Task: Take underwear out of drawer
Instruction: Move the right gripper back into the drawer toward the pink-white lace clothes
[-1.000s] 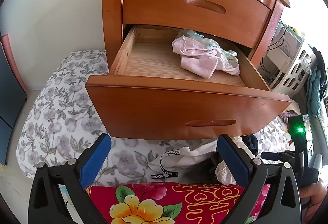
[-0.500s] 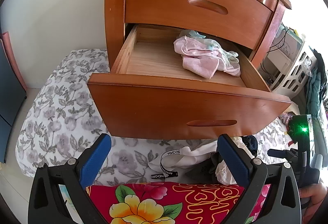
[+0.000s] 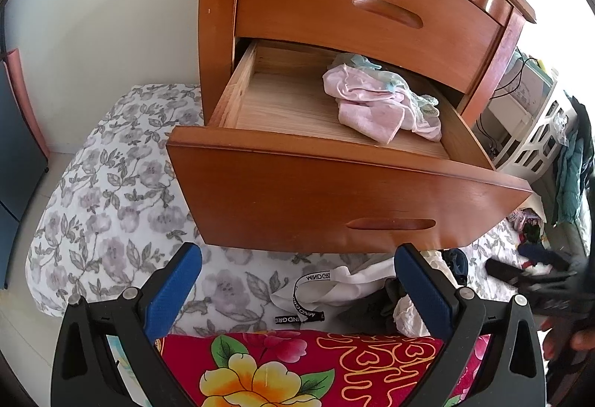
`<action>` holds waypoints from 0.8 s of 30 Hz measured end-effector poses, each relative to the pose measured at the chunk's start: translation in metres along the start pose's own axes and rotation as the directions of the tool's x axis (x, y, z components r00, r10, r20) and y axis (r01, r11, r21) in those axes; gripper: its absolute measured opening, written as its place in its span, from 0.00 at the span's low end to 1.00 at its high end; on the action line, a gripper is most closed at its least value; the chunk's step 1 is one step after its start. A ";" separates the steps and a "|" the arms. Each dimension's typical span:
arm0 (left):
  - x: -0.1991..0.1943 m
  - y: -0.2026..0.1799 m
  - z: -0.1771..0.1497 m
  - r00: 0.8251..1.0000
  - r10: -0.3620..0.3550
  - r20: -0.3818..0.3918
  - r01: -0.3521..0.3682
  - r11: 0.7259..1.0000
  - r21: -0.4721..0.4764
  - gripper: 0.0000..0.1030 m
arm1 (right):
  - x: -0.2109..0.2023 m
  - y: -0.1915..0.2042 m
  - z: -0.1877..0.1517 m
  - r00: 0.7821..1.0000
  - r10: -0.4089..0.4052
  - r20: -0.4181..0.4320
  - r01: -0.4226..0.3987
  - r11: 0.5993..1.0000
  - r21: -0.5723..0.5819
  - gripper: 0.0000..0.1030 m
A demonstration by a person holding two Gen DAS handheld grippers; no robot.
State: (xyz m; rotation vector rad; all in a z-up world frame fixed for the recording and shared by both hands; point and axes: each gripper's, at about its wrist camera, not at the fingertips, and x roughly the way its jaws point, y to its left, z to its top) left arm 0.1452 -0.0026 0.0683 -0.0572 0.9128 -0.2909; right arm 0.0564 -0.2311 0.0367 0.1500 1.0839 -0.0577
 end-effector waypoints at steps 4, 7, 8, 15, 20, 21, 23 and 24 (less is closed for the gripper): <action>-0.001 0.002 0.000 1.000 -0.001 0.005 0.001 1.000 -0.010 1.00 | -0.022 0.004 0.009 0.996 0.012 0.090 -0.011 1.000 -0.017 1.00; -0.004 0.005 0.000 1.000 0.009 0.026 -0.008 1.000 -0.024 1.00 | -0.032 0.008 0.014 0.990 0.022 0.140 -0.018 0.999 -0.028 1.00; -0.005 0.006 0.000 0.999 0.014 0.036 -0.013 0.999 -0.029 1.00 | -0.035 0.009 0.015 0.988 0.022 0.153 -0.018 0.999 -0.032 1.00; -0.012 0.018 0.004 0.996 0.018 0.091 -0.011 0.997 -0.074 1.00 | -0.046 0.015 0.021 0.977 0.037 0.209 -0.027 0.998 -0.049 1.00; -0.012 0.020 0.005 0.993 0.006 0.114 0.001 0.998 -0.065 1.00 | -0.054 0.020 0.030 0.968 0.039 0.248 -0.025 0.998 -0.062 1.00; -0.012 0.020 0.005 0.993 -0.001 0.117 0.009 0.998 -0.063 1.00 | -0.055 0.021 0.032 0.966 0.042 0.254 -0.027 0.998 -0.063 1.00; -0.011 0.020 0.006 0.992 -0.016 0.122 0.023 0.998 -0.060 1.00 | -0.057 0.023 0.037 0.963 0.049 0.266 -0.032 0.997 -0.068 1.00; -0.011 0.019 0.006 0.992 -0.021 0.124 0.028 0.998 -0.059 1.00 | -0.058 0.024 0.040 0.963 0.051 0.266 -0.034 0.997 -0.070 1.00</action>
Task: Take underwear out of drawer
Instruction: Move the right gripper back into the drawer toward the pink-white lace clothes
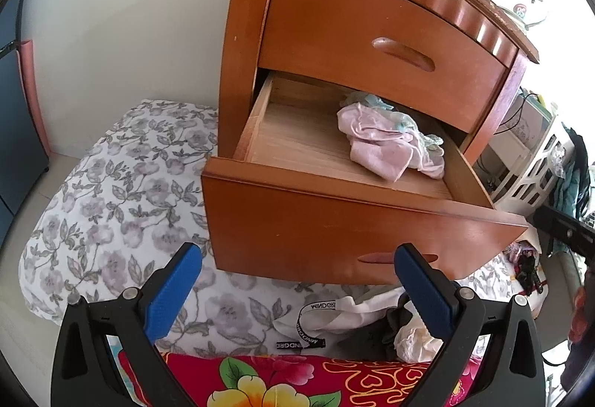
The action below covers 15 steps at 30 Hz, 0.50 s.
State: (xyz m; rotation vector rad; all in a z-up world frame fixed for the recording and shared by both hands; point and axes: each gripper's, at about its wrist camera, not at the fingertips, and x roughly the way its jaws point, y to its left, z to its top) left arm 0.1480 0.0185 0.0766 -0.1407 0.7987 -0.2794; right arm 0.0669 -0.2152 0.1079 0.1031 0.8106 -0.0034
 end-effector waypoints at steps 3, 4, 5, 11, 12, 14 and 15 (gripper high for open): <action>0.002 0.002 0.001 1.000 -0.010 0.003 0.010 1.000 -0.004 1.00 | 0.003 0.002 0.008 1.000 0.006 -0.003 -0.006 1.000 -0.006 1.00; 0.002 0.003 0.001 1.000 -0.014 0.004 0.014 1.000 -0.008 1.00 | 0.004 0.002 0.011 1.000 0.007 -0.005 -0.007 1.000 -0.008 1.00; 0.003 0.004 0.002 1.000 -0.015 0.007 0.015 1.000 -0.011 1.00 | 0.005 0.003 0.014 1.000 0.007 -0.007 -0.007 1.000 -0.010 1.00; 0.003 0.009 0.003 0.999 -0.024 0.024 0.025 1.000 -0.012 1.00 | 0.020 0.006 0.033 1.000 0.009 -0.022 -0.010 1.000 -0.026 1.00; 0.004 0.010 0.003 0.999 -0.023 0.025 0.023 1.000 -0.011 1.00 | 0.024 0.008 0.036 1.000 0.012 -0.029 -0.013 0.999 -0.035 1.00; 0.005 0.012 0.003 0.999 -0.022 0.026 0.023 1.000 -0.010 1.00 | 0.032 0.010 0.043 0.999 0.018 -0.041 -0.020 0.999 -0.048 1.00; 0.006 0.013 0.004 0.999 -0.023 0.027 0.023 1.000 -0.011 1.00 | 0.036 0.012 0.047 0.999 0.023 -0.046 -0.025 0.998 -0.053 1.00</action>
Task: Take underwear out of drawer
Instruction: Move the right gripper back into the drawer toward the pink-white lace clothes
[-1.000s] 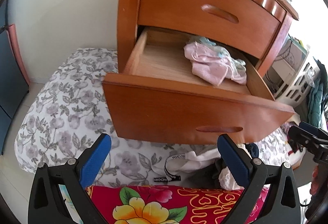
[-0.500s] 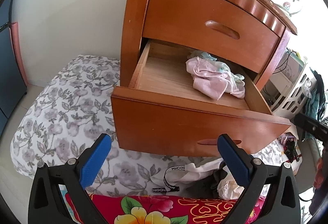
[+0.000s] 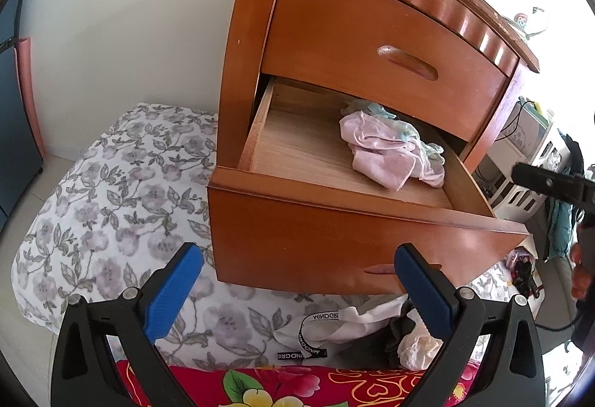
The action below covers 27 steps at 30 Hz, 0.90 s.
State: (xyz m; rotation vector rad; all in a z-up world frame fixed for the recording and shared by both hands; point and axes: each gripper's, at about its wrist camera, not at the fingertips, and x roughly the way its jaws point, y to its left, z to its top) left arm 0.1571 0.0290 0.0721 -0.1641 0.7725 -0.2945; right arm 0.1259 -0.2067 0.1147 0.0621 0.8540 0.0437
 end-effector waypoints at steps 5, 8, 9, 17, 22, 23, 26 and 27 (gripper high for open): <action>0.004 0.005 0.002 1.000 -0.001 0.001 0.001 1.000 -0.009 1.00 | 0.020 0.003 0.023 1.000 0.014 -0.026 -0.014 1.000 -0.003 1.00; 0.006 0.007 0.002 1.000 -0.005 0.003 0.005 1.000 -0.010 1.00 | 0.037 0.003 0.038 0.999 0.002 -0.051 -0.003 1.000 -0.003 1.00; 0.006 0.007 0.002 1.000 -0.005 0.004 0.005 1.000 -0.008 1.00 | 0.043 0.004 0.044 0.998 0.002 -0.059 -0.003 1.000 -0.009 1.00; 0.011 0.010 0.003 1.000 -0.022 0.009 0.022 1.000 -0.005 1.00 | 0.081 0.022 0.073 0.993 -0.090 -0.070 0.078 0.985 -0.155 0.92; 0.014 0.013 0.004 1.000 -0.029 0.004 0.029 1.000 -0.009 1.00 | 0.112 0.030 0.080 0.985 -0.114 -0.127 0.083 0.970 -0.227 0.78; 0.015 0.014 0.004 1.000 -0.030 0.003 0.030 0.999 -0.011 1.00 | 0.118 0.031 0.080 0.983 -0.125 -0.138 0.089 0.967 -0.238 0.77; 0.016 0.016 0.004 0.999 -0.035 0.001 0.035 0.999 -0.018 1.00 | 0.133 0.032 0.080 0.973 -0.143 -0.179 0.095 0.963 -0.253 0.67; 0.017 0.016 0.004 0.999 -0.035 0.000 0.035 0.999 -0.019 1.00 | 0.137 0.031 0.081 0.972 -0.143 -0.184 0.094 0.963 -0.253 0.64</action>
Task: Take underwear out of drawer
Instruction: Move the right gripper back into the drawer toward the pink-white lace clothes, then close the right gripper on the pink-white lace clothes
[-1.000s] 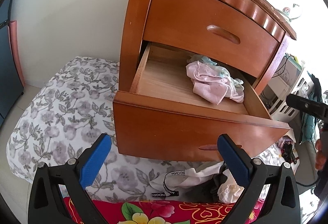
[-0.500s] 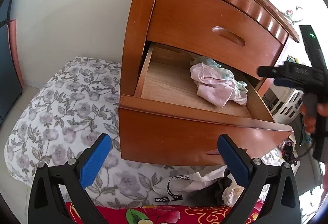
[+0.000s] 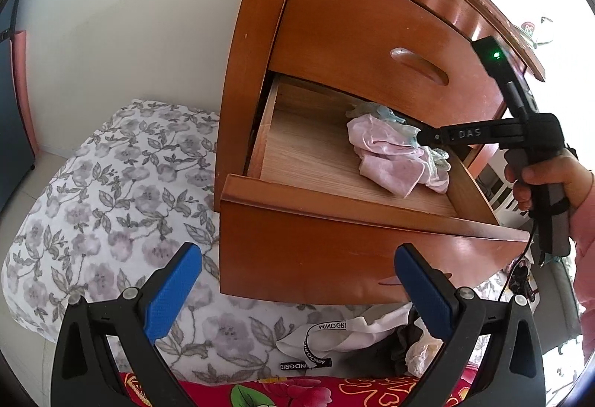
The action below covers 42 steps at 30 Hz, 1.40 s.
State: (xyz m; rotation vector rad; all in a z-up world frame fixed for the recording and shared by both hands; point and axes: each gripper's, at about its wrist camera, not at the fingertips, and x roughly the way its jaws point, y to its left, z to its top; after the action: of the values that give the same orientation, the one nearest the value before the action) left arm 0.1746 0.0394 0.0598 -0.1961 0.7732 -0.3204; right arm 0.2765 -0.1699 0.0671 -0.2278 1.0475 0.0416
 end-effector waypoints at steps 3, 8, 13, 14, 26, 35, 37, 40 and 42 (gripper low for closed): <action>0.002 0.001 0.000 1.000 -0.002 -0.002 0.002 1.000 -0.002 1.00 | 0.007 0.000 0.005 1.000 -0.006 -0.009 0.006 1.000 -0.007 0.61; 0.005 0.002 -0.001 1.000 -0.007 -0.009 0.007 1.000 -0.003 1.00 | 0.020 0.003 0.012 1.000 0.007 -0.029 -0.007 1.000 -0.016 0.46; 0.008 0.003 -0.001 1.000 -0.008 -0.017 0.008 1.000 -0.010 1.00 | 0.032 0.010 0.013 0.999 0.007 -0.051 -0.009 0.999 -0.034 0.37; 0.008 0.003 -0.001 1.000 -0.008 -0.018 0.008 1.000 -0.010 1.00 | 0.035 0.011 0.013 0.998 0.006 -0.056 -0.008 0.999 -0.035 0.32; 0.006 0.007 -0.002 1.000 -0.006 -0.019 0.005 1.000 -0.022 1.00 | 0.026 0.003 0.007 0.999 -0.030 -0.018 0.029 0.999 -0.025 0.06; 0.003 0.004 -0.001 1.000 -0.008 -0.016 0.008 1.000 -0.016 1.00 | -0.002 0.007 -0.015 1.000 0.028 0.011 -0.028 0.999 -0.024 0.05; 0.002 0.002 -0.001 1.000 -0.009 -0.014 0.009 1.000 -0.012 1.00 | -0.008 0.010 -0.020 0.999 0.052 0.012 -0.052 0.998 -0.022 0.05; 0.000 0.000 -0.001 1.000 -0.010 -0.009 0.010 1.000 -0.010 1.00 | -0.017 0.007 -0.020 0.996 0.090 0.011 -0.090 0.996 -0.021 0.05; -0.002 0.000 -0.001 1.000 -0.009 -0.005 0.009 1.000 -0.011 1.00 | -0.025 0.012 -0.026 0.993 0.114 0.014 -0.113 0.993 -0.029 0.05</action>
State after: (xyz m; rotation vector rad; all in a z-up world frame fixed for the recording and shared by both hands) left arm 0.1725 0.0399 0.0607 -0.2090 0.7797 -0.3254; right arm 0.2401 -0.1617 0.0740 -0.1934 1.0444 0.1608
